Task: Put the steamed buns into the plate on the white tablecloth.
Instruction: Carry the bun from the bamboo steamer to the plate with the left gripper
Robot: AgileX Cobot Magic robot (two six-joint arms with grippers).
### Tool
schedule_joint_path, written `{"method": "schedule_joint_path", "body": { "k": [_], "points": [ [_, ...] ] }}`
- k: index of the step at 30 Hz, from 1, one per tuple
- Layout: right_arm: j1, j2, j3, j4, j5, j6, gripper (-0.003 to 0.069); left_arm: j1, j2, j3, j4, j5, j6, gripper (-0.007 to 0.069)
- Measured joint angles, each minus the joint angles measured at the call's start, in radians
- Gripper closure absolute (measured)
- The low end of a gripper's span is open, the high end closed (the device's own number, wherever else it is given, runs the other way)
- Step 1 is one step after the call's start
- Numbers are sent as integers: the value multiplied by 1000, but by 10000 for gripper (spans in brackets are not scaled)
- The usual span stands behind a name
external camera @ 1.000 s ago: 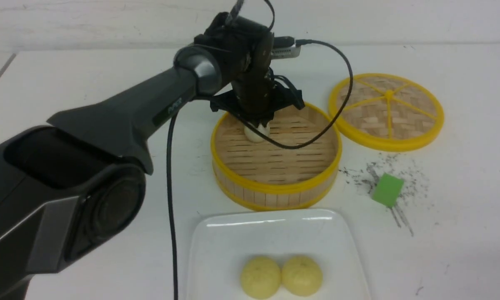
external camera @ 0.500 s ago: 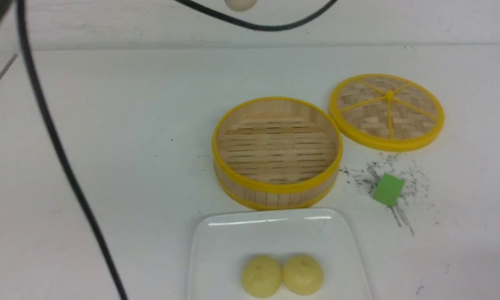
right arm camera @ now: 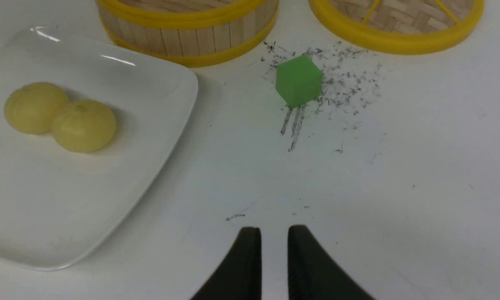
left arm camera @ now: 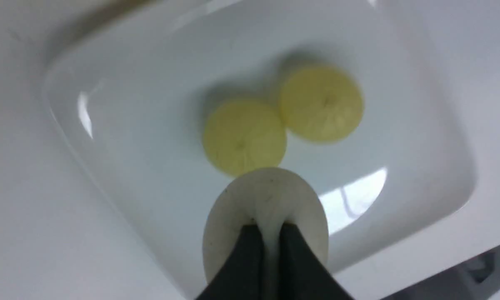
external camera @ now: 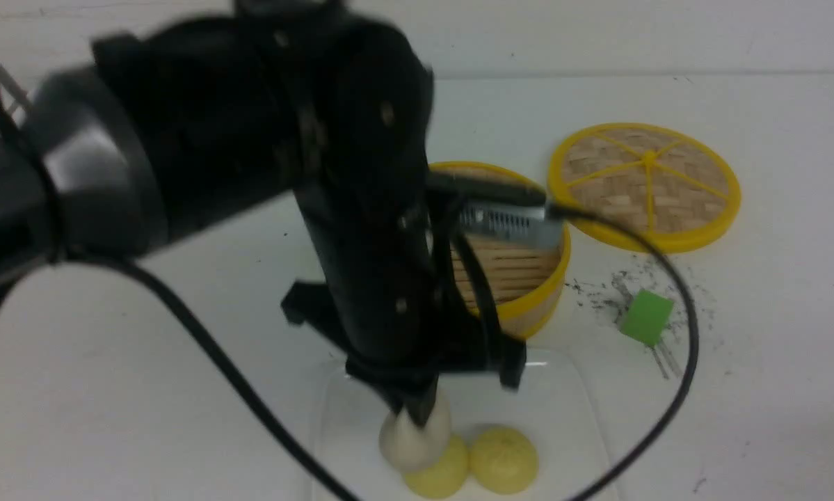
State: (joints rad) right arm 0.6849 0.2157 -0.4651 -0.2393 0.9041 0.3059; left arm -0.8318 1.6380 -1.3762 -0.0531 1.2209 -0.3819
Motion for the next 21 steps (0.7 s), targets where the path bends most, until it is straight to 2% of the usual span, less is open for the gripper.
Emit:
{"method": "schedule_joint_path", "body": {
  "k": [2,4,10,14,16,21],
  "points": [
    [0,0,0,-6,-1,0,533,-47,0,90,46,-15,-80,596],
    [0,0,0,-9,-3,0,531,-63,-1,130,59,-4,-108,596],
    [0,0,1,-9,-4,0,529,-67,-7,162,53,-21,-132,592],
    [0,0,1,-9,-6,0,528,-67,13,163,53,-124,-132,570],
    [0,0,1,-9,-6,0,529,-67,40,163,53,-154,-132,540],
    [0,0,1,-9,-9,0,529,-67,119,163,53,-161,-133,371]
  ]
}}
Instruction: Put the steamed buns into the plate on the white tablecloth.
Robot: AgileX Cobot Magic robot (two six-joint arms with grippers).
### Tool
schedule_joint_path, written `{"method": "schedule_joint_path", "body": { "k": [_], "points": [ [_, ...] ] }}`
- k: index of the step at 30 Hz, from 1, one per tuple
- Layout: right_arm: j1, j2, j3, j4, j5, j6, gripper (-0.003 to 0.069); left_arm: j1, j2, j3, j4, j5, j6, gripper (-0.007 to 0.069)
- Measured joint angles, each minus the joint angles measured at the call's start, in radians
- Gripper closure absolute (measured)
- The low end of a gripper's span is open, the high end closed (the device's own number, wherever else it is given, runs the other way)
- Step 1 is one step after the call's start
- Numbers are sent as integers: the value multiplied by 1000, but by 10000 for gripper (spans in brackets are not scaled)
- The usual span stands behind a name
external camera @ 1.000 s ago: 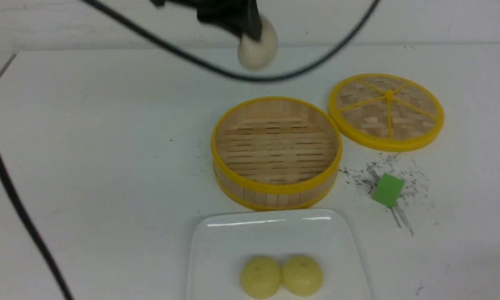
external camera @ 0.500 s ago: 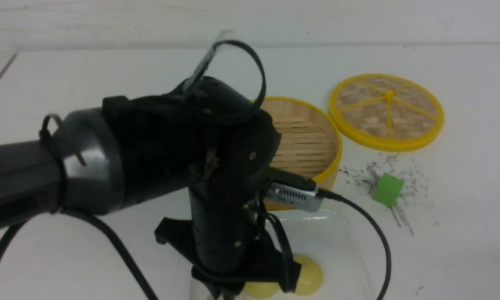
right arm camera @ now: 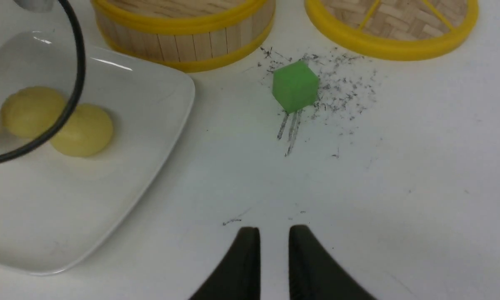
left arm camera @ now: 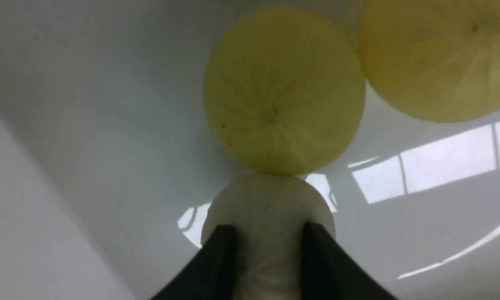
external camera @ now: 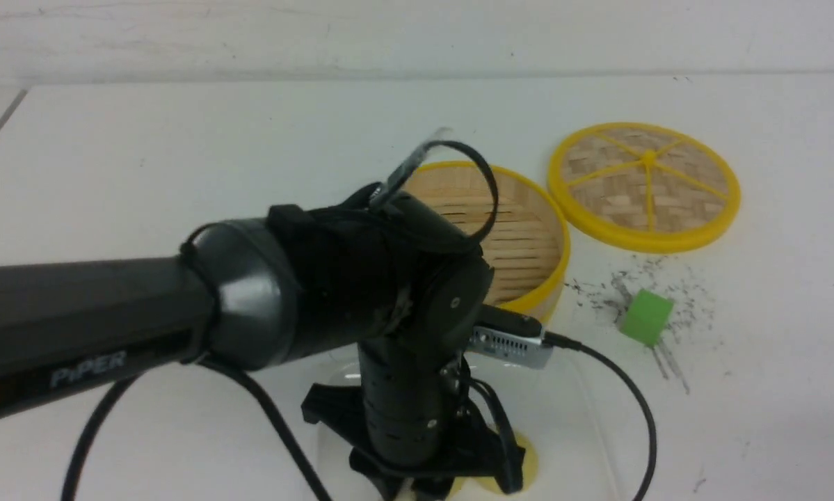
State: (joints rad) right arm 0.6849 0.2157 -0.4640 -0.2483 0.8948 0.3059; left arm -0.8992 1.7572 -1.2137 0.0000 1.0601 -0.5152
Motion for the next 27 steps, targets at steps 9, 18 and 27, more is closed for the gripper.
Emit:
{"method": "schedule_joint_path", "body": {
  "k": [9,18,27],
  "points": [
    [0,0,-56,-17,3,0,571,0,-45,-94,30,33,4,141],
    [0,-2,-354,-101,300,-18,673,-1,-140,-243,218,127,-26,283],
    [0,-157,-399,-54,356,-9,674,-1,-141,-267,259,173,-6,622]
  ]
}}
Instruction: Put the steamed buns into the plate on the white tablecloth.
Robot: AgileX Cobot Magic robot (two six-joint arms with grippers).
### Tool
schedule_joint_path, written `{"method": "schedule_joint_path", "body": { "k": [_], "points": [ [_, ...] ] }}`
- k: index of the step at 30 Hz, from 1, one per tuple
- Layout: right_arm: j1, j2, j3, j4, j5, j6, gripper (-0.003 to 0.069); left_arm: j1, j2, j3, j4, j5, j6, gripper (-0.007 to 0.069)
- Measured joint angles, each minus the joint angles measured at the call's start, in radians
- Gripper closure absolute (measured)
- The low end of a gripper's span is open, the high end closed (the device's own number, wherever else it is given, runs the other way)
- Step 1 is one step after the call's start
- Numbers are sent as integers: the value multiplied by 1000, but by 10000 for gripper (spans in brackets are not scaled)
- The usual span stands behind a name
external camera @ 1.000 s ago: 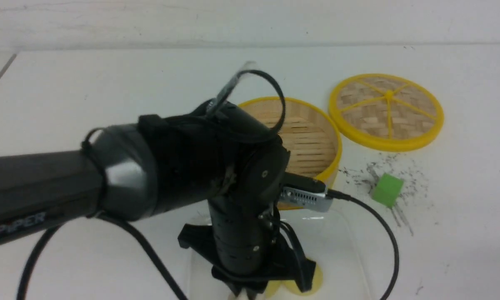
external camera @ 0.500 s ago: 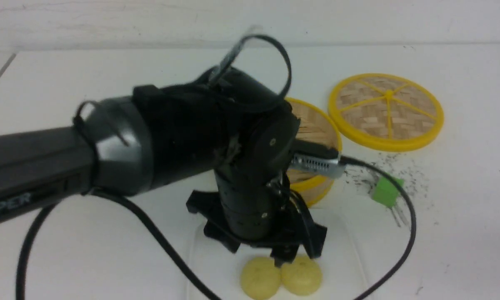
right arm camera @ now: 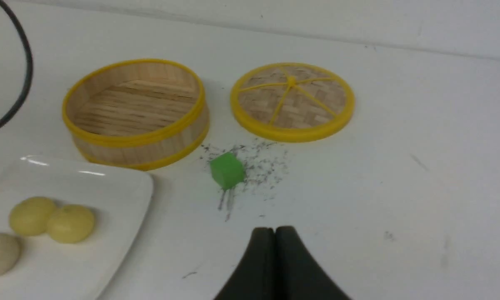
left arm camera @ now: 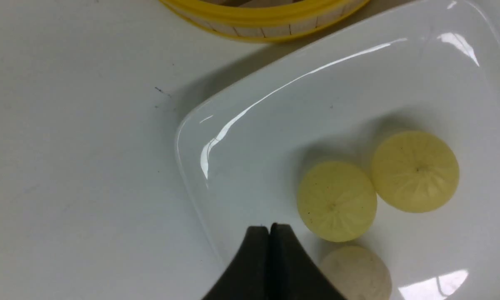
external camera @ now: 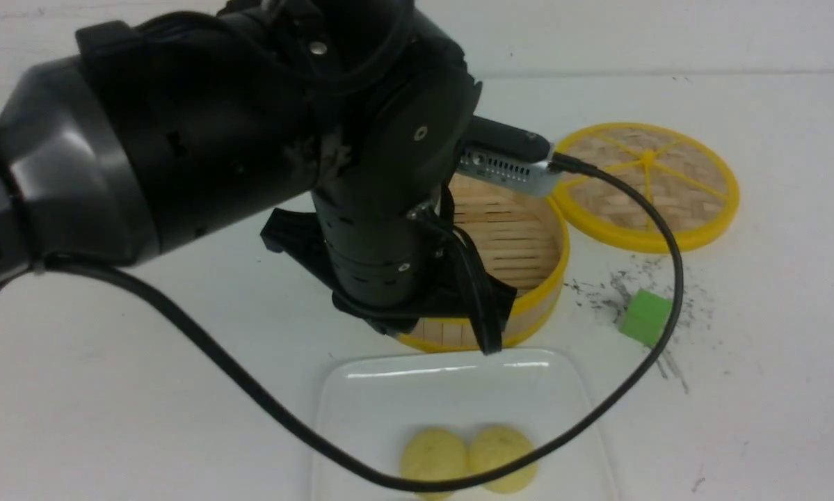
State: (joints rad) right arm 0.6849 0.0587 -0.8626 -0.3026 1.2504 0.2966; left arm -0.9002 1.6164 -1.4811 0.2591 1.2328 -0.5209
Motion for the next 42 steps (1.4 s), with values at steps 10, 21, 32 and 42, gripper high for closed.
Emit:
{"method": "schedule_joint_path", "body": {
  "k": [10,21,32,42],
  "points": [
    [0,-48,458,303,-620,-166,672,0,0,0,7,0,25,622],
    [0,16,516,547,-717,-415,664,0,1,0,8,1,28,622],
    [0,16,566,461,-904,-427,659,0,1,0,6,2,28,622],
    [0,16,617,451,-970,-427,655,0,1,0,0,2,28,613]
  ]
}}
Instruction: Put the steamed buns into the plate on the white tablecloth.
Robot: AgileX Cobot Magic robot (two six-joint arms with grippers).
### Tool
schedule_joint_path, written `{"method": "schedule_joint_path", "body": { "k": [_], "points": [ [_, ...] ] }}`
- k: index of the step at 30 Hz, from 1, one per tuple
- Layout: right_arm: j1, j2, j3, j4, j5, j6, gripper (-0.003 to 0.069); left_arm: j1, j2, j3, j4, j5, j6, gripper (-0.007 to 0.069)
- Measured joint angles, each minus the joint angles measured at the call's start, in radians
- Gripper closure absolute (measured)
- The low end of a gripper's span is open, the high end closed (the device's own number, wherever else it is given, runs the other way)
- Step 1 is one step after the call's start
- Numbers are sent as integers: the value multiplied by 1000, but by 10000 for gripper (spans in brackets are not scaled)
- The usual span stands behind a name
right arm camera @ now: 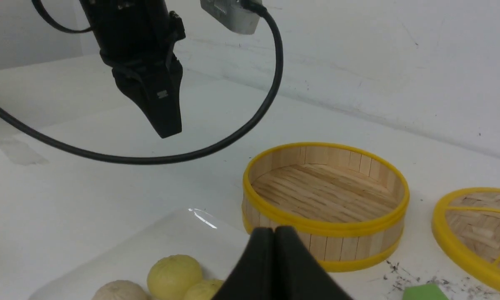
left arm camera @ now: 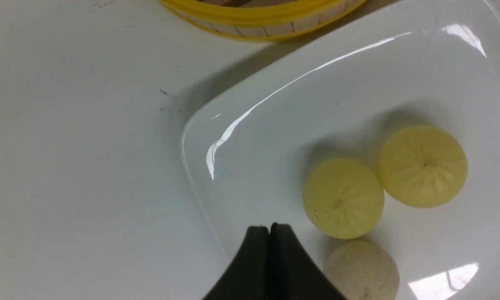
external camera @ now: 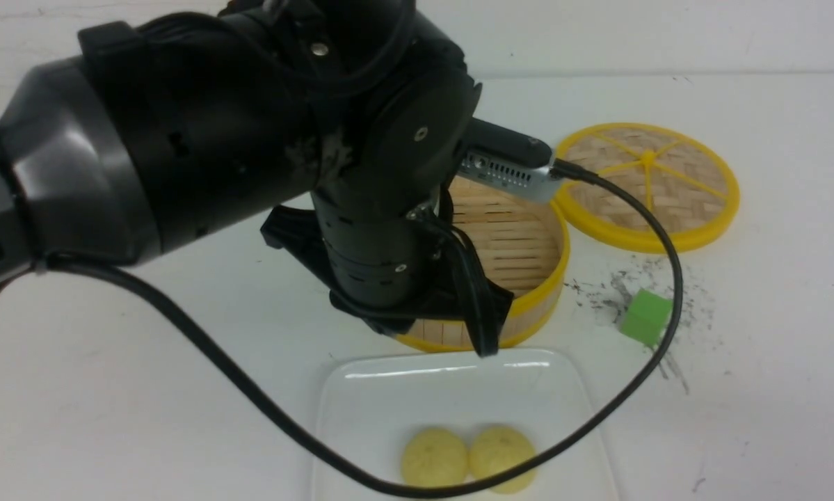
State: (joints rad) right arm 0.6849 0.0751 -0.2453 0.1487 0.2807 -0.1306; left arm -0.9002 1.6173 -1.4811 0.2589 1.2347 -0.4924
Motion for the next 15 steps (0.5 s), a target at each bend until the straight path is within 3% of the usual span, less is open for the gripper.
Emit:
{"method": "schedule_joint_path", "body": {
  "k": [5,15],
  "points": [
    [0,0,3,0,20,0,652,0,0,0,0,0,-1,608],
    [0,0,3,-1,30,0,643,0,0,0,44,0,-153,604]
  ]
}}
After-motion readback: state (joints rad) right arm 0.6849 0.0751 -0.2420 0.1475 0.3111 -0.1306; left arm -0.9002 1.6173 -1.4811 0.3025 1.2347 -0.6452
